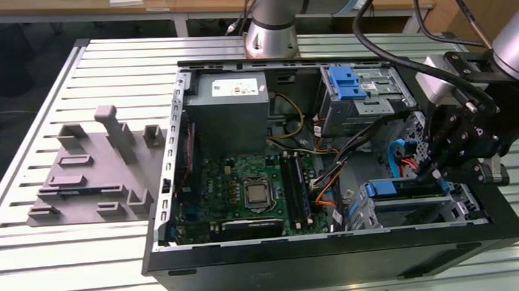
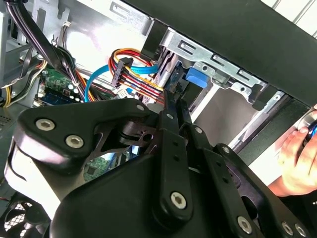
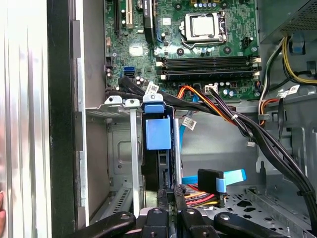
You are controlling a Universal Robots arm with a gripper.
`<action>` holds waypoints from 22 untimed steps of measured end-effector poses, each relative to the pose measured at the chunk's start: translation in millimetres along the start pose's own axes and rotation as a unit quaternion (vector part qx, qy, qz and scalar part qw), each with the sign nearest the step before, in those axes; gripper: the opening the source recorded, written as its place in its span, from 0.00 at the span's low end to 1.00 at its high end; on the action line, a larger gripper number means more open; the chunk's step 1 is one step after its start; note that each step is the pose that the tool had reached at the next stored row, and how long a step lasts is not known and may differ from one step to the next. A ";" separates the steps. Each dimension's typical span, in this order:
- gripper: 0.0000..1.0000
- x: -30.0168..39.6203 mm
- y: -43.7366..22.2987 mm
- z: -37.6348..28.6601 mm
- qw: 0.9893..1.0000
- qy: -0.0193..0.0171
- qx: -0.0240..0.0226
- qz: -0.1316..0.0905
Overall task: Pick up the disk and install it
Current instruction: 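Insert the first disk wire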
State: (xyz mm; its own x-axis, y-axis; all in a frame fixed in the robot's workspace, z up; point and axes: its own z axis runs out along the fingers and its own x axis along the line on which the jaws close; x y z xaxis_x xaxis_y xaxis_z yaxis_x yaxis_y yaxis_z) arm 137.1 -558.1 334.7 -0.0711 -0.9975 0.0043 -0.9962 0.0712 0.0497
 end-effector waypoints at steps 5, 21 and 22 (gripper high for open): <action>0.16 1.2 -0.2 0.0 1.000 -0.001 0.000 0.001; 0.16 1.3 -0.4 4.2 1.000 -0.002 -0.003 0.002; 0.16 1.3 -0.4 4.7 1.000 -0.002 -0.003 0.002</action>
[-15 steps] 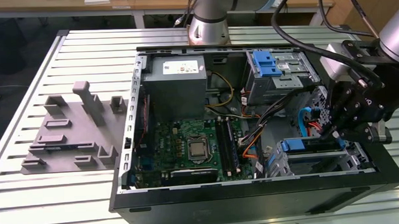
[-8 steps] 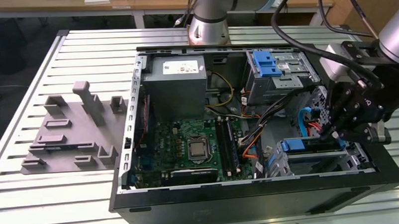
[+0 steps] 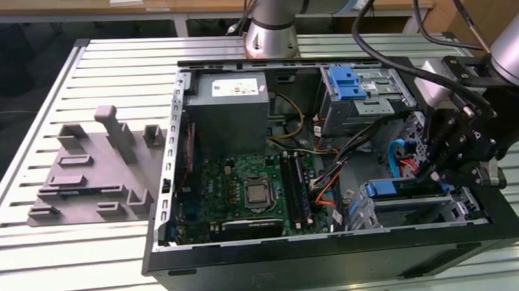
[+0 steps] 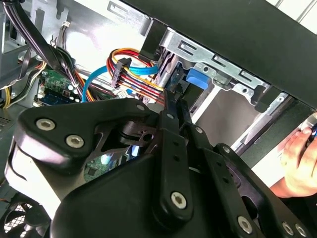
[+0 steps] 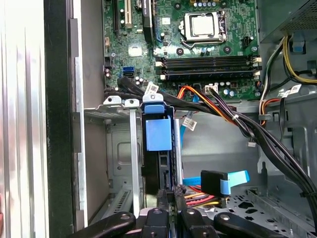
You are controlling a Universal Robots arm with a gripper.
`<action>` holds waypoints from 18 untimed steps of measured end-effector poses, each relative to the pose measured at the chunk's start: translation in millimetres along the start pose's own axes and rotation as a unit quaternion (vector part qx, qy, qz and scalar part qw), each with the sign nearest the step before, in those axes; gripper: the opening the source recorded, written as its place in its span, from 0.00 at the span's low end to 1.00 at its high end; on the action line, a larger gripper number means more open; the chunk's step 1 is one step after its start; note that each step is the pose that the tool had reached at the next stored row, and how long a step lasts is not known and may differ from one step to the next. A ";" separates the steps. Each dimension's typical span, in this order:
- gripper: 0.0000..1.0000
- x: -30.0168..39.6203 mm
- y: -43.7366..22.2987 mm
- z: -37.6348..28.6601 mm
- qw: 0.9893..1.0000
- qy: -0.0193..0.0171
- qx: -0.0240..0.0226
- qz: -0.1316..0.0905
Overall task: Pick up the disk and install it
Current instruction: 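Insert the first disk wire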
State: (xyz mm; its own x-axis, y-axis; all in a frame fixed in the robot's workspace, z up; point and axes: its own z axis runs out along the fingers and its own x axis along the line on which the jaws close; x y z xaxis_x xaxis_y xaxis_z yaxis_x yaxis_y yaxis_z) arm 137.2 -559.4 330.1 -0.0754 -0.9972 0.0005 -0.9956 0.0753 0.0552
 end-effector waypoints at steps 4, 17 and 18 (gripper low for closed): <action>0.16 0.0 -0.1 0.9 1.000 0.000 0.000 0.000; 0.24 0.0 0.4 -7.7 1.000 -0.001 0.000 0.000; 0.24 0.0 0.5 -9.2 1.000 -0.001 -0.001 0.000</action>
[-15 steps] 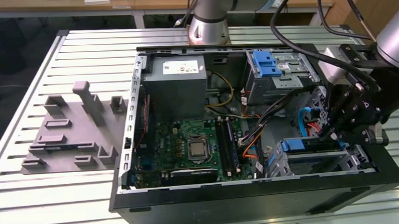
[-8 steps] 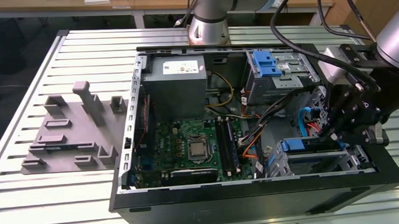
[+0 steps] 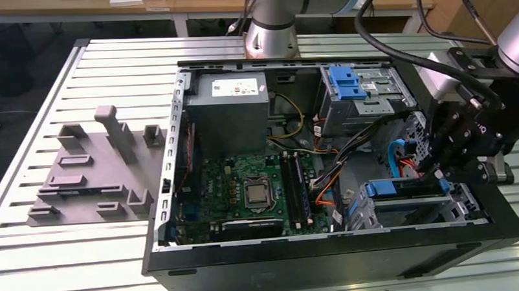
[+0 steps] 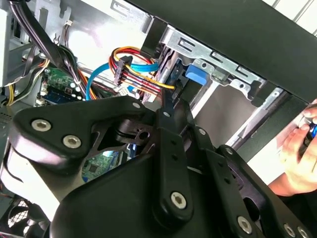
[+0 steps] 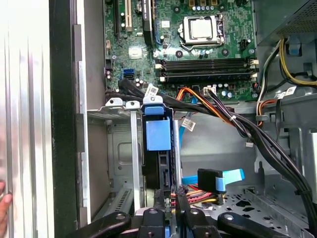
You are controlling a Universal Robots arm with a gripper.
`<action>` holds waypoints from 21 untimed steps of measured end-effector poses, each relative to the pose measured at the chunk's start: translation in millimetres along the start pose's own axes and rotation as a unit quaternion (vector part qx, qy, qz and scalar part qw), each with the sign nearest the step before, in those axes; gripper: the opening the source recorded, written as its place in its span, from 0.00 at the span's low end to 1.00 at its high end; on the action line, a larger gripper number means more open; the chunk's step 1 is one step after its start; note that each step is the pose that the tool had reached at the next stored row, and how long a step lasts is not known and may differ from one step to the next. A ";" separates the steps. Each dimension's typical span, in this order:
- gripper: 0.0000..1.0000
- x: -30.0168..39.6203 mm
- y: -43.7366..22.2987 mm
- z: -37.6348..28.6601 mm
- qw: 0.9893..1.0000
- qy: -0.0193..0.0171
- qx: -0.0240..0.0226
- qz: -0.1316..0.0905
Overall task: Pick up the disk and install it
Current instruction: 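Insert the first disk wire, then insert the second disk wire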
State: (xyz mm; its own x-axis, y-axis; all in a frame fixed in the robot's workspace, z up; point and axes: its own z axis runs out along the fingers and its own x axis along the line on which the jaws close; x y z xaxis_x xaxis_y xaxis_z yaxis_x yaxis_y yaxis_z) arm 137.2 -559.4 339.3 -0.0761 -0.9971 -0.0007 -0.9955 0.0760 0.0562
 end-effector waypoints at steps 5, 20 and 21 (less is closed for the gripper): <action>0.11 0.0 0.1 -1.6 1.000 0.000 0.000 0.000; 0.11 0.0 0.4 -6.6 1.000 0.000 0.000 0.000; 0.11 0.0 0.4 -6.6 1.000 0.000 0.000 0.000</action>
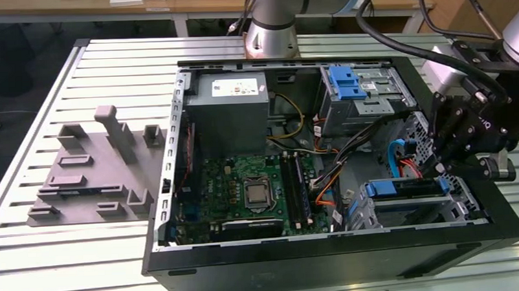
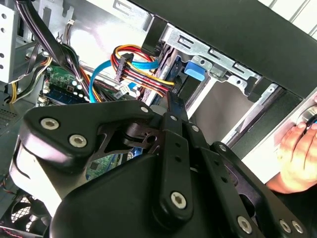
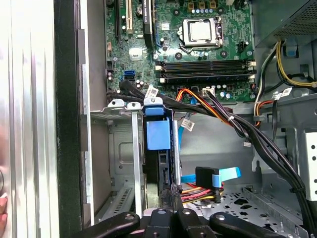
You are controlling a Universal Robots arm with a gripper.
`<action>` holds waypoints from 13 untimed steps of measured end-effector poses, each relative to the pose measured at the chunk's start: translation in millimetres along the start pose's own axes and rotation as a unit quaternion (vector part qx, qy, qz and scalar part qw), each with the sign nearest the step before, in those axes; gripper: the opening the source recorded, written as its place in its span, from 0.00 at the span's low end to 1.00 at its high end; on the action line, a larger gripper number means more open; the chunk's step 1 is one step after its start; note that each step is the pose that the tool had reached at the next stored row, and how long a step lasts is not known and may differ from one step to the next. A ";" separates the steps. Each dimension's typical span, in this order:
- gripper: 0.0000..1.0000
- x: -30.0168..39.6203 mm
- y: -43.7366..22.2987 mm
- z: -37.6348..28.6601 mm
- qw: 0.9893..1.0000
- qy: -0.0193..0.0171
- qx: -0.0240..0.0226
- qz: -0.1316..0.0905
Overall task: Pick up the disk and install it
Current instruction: 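Insert the second disk wire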
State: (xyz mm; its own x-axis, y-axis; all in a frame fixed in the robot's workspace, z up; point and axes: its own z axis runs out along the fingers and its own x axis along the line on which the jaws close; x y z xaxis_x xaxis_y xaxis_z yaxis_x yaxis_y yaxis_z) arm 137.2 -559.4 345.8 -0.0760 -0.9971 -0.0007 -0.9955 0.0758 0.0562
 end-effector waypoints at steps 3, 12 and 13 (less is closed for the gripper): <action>0.11 0.2 2.7 0.1 1.000 0.000 0.000 0.000; 0.11 0.2 6.5 -11.0 1.000 0.000 0.000 0.000; 0.11 0.3 7.3 -11.8 1.000 0.000 0.000 0.000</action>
State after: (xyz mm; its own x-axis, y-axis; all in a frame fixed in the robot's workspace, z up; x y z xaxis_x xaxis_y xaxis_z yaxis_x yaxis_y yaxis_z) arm 130.6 -559.2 358.1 -0.0761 -0.9971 -0.0004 -0.9956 0.0760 0.0557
